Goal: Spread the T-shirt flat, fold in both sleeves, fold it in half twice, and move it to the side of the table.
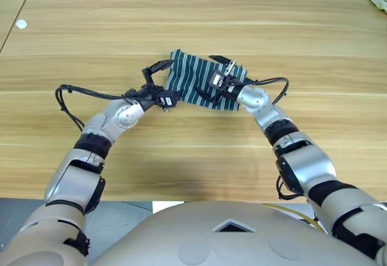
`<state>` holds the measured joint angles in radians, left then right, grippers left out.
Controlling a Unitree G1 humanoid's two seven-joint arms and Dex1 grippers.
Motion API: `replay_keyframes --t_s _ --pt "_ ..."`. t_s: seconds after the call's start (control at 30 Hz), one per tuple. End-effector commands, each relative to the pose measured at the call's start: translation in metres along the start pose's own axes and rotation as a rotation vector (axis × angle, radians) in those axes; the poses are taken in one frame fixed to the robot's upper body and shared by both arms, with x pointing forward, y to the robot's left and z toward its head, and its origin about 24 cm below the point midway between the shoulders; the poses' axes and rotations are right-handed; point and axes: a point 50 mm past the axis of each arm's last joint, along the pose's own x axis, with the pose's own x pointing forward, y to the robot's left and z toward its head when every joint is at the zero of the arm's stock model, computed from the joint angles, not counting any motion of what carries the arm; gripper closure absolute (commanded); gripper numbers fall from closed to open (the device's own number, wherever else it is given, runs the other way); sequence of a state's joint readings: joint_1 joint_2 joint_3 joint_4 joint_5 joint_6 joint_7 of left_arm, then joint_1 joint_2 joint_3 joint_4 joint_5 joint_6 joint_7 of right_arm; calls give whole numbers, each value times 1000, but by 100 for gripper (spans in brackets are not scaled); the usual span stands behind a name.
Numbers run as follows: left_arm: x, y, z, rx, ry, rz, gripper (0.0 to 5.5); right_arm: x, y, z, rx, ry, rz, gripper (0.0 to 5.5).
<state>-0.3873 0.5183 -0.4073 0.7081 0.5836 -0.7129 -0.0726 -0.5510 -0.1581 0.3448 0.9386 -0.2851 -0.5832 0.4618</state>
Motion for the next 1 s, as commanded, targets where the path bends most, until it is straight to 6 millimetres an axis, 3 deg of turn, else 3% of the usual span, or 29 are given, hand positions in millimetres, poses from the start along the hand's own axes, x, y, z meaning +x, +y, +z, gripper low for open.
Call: replay_keyframes --t_s 0.03,0.23,0.47,0.57,0.67,0.87,1.0 --pt "-8 1 8 -157 -83 17 10 -6 5 8 35 -91 55 15" --pt "-35 24 43 -447 -439 39 10 2 3 15 58 -121 49 15" --pt "-74 52 43 -669 -680 43 10 7 12 -3 71 15 86 15" --pt "-80 65 41 -739 -758 98 10 3 22 -18 121 107 137 15" --pt "-78 69 37 -766 -758 117 10 -4 18 -34 270 188 95 15" --pt "-79 77 29 -860 -777 214 10 -42 -11 -77 556 457 -213 15" --pt "-75 90 -3 -1033 -667 422 10 -87 -35 -103 767 583 -517 15"
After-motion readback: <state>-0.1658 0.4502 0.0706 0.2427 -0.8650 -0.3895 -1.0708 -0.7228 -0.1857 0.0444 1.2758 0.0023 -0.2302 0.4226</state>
